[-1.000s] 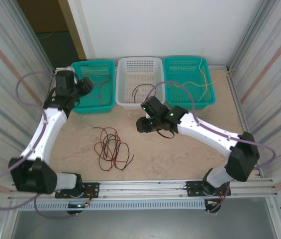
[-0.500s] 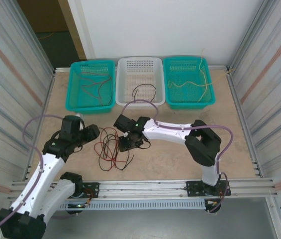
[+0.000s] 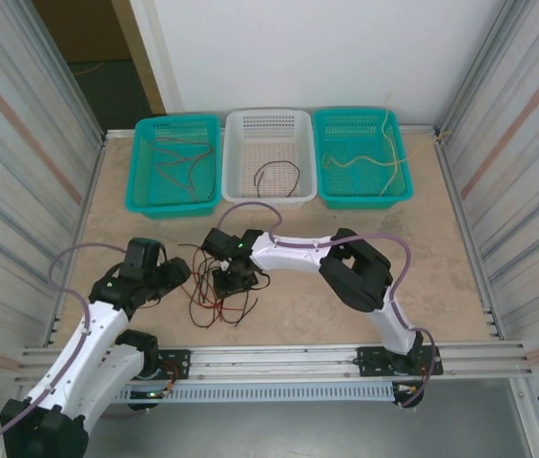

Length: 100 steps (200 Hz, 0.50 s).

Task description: Untangle the cables

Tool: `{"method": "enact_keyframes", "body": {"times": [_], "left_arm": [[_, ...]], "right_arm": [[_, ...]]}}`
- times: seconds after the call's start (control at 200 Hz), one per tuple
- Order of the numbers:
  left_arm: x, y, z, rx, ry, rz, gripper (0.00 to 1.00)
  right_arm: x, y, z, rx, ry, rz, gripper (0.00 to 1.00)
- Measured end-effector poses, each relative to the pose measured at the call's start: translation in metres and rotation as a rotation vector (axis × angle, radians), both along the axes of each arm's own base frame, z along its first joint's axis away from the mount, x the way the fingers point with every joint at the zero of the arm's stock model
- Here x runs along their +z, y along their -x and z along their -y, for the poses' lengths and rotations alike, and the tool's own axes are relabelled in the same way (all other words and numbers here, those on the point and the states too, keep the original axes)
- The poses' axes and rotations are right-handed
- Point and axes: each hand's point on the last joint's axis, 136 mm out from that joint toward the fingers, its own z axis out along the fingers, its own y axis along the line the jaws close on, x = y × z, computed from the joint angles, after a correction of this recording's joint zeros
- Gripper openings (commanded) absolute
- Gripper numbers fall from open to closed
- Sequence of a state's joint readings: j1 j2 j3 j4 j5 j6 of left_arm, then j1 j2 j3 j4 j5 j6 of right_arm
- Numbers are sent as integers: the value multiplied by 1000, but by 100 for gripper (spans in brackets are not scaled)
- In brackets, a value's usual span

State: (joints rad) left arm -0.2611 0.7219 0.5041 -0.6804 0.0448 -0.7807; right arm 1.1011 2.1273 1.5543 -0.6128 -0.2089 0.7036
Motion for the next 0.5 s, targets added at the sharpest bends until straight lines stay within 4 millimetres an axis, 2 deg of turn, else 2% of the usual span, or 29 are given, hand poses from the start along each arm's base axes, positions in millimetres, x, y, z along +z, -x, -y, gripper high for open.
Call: {"method": "enact_keyframes", "body": {"times": [0.05,0.15,0.22,0.366,0.501], "left_arm": [[-6,1,1,7,11,-15,58],[-22,5,3,22,27,-55,58],[-33,8,5,29,39,-89,58],[-46,7,18,14,67,-112,58],[-54,2,36,-15,86,-128,56]], "right_arm": [[0,-1,0,-1,1,2,28],[0,-3,2,-9,9,8,11],[-2,-6,7,-20,35,22,5],[-5,-25,28,-67,92,60,2],[-3,-45,70,-145,160,94,7]]}}
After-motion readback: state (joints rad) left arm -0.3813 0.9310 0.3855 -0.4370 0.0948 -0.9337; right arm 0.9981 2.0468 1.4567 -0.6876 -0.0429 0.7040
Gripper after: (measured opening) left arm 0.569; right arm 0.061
